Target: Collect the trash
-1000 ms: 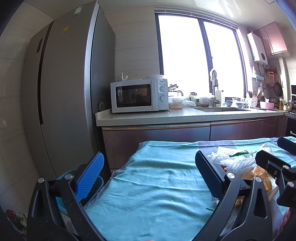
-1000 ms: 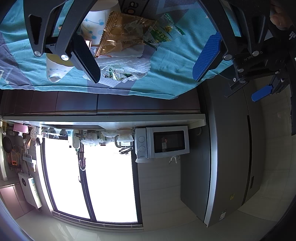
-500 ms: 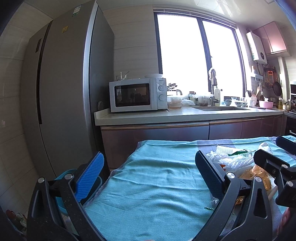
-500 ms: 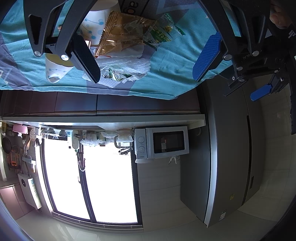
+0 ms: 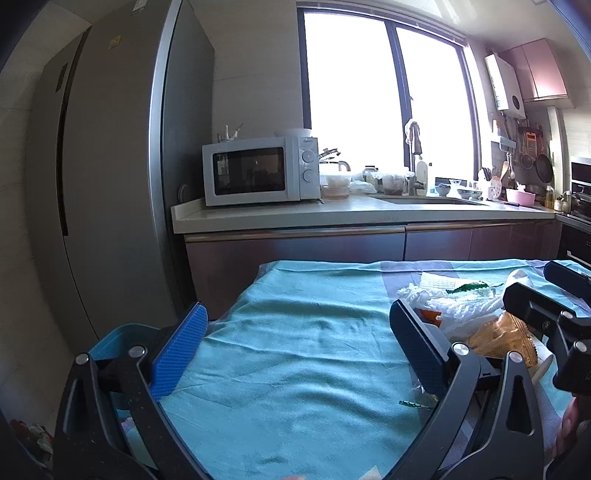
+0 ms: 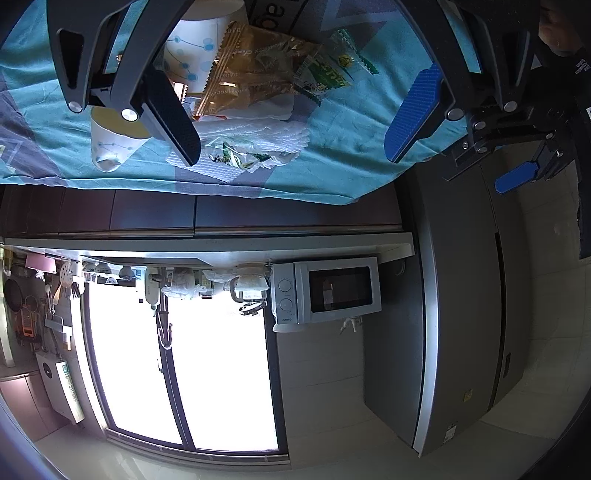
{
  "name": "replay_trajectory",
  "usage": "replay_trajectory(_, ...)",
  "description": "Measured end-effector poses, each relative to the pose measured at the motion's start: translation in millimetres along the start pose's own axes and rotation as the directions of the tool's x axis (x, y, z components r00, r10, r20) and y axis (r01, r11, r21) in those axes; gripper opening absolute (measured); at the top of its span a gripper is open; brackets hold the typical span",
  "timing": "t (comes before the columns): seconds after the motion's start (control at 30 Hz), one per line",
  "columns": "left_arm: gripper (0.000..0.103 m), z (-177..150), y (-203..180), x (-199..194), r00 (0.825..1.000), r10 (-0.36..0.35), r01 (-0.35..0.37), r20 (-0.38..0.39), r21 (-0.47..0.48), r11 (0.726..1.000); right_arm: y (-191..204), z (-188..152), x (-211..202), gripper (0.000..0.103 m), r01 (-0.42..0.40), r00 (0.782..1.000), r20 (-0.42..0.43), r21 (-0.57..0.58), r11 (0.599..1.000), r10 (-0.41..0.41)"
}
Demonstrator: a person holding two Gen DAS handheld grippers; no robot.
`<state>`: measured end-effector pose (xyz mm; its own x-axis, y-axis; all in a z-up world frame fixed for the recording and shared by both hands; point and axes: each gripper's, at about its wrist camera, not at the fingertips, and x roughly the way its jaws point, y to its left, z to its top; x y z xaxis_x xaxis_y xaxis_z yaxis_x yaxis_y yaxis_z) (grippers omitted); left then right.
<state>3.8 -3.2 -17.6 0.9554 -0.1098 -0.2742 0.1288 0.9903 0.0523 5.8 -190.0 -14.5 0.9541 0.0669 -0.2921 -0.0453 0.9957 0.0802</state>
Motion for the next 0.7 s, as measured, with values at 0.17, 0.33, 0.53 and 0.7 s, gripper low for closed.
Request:
replay_trajectory(0.17, 0.097, -12, -8, 24, 0.982, -0.136, 0.139, -0.132, 0.010, 0.990, -24, -3, 19, 0.096, 0.030, 0.995, -0.099, 0.055, 0.998, -0.024)
replay_trajectory(0.33, 0.097, -26, -24, 42, 0.925, -0.295, 0.305, -0.239, 0.002, 0.952, -43, -7, 30, 0.095, 0.027, 0.986, -0.165, 0.101, 0.995, -0.010)
replay_trajectory(0.53, 0.087, -40, -46, 60, 0.845, -0.424, 0.441, -0.325, -0.024, 0.897, -45, -17, 25, 0.077, -0.014, 0.973, -0.227, 0.104, 0.994, 0.038)
replay_trajectory(0.7, 0.066, -53, -61, 84, 0.754, -0.509, 0.525, -0.416, -0.085, 0.847, -39, -26, 17, 0.064, -0.026, 0.969, -0.241, 0.073, 0.997, 0.043)
